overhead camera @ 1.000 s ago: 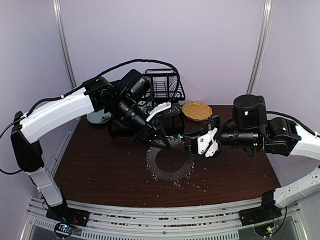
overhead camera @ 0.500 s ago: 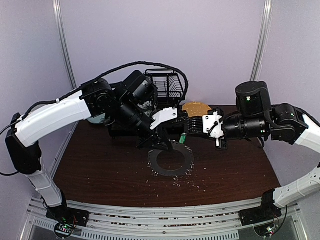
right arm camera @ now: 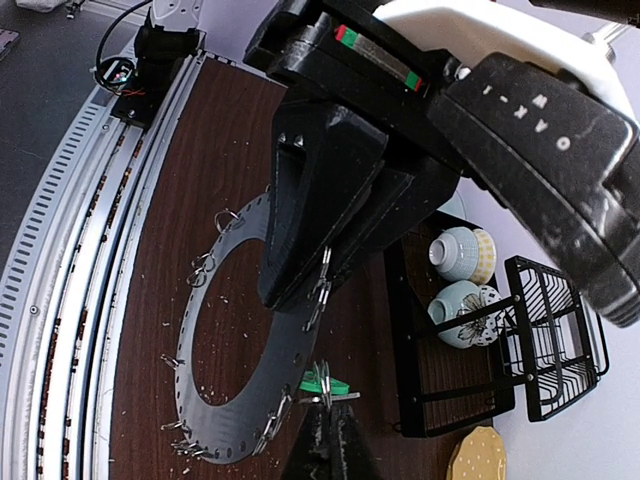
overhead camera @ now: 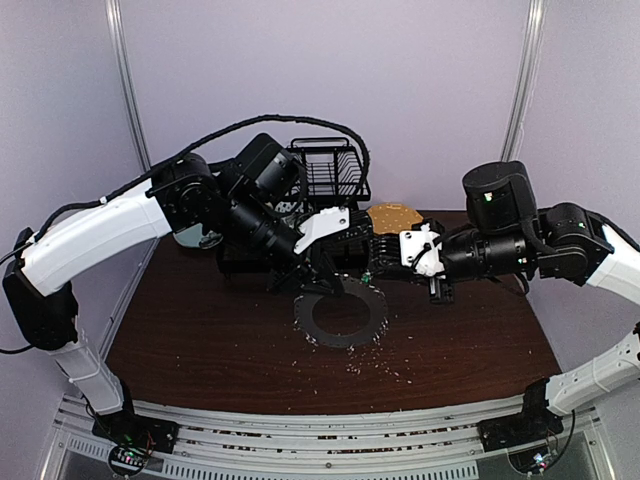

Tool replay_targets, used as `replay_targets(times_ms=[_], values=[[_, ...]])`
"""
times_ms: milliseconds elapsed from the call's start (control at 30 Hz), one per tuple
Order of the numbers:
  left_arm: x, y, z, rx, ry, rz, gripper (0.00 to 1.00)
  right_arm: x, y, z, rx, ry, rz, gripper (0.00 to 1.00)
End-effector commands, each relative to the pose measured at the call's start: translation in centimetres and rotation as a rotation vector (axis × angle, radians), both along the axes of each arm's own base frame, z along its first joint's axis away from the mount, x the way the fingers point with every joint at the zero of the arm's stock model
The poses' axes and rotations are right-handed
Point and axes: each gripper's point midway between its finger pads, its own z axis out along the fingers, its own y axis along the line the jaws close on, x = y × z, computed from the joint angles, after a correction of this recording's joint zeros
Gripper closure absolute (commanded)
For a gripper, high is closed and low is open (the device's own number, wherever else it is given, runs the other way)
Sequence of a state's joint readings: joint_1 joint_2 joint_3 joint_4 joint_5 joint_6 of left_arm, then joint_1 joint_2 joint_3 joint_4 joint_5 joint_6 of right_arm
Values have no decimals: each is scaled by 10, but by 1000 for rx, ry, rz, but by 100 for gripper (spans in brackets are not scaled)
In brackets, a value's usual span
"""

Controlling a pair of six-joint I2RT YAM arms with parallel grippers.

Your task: Put the keys on the keyring

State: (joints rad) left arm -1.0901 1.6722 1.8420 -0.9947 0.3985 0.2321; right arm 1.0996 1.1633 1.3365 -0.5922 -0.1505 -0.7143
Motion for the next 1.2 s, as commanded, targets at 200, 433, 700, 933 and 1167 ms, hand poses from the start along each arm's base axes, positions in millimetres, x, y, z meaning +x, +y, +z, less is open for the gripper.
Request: replay_targets(times_ms=[200, 433, 700, 933, 1167], values=[[6, -6, 23, -77, -37, 18, 100, -7, 4, -1, 6, 49, 19, 100], [6, -7, 25, -83, -35, 17, 100, -5, 5, -9, -14, 49, 16, 100], [6, -7, 28, -91, -41, 15, 100, -10, 5, -11, -16, 50, 42, 100], [9, -5, 22, -72, -52, 33, 100, -20, 2, 2, 41, 49, 79, 100], [16, -5, 27, -69, -157, 100, 100, -9, 3, -7, 54, 111, -19, 100]])
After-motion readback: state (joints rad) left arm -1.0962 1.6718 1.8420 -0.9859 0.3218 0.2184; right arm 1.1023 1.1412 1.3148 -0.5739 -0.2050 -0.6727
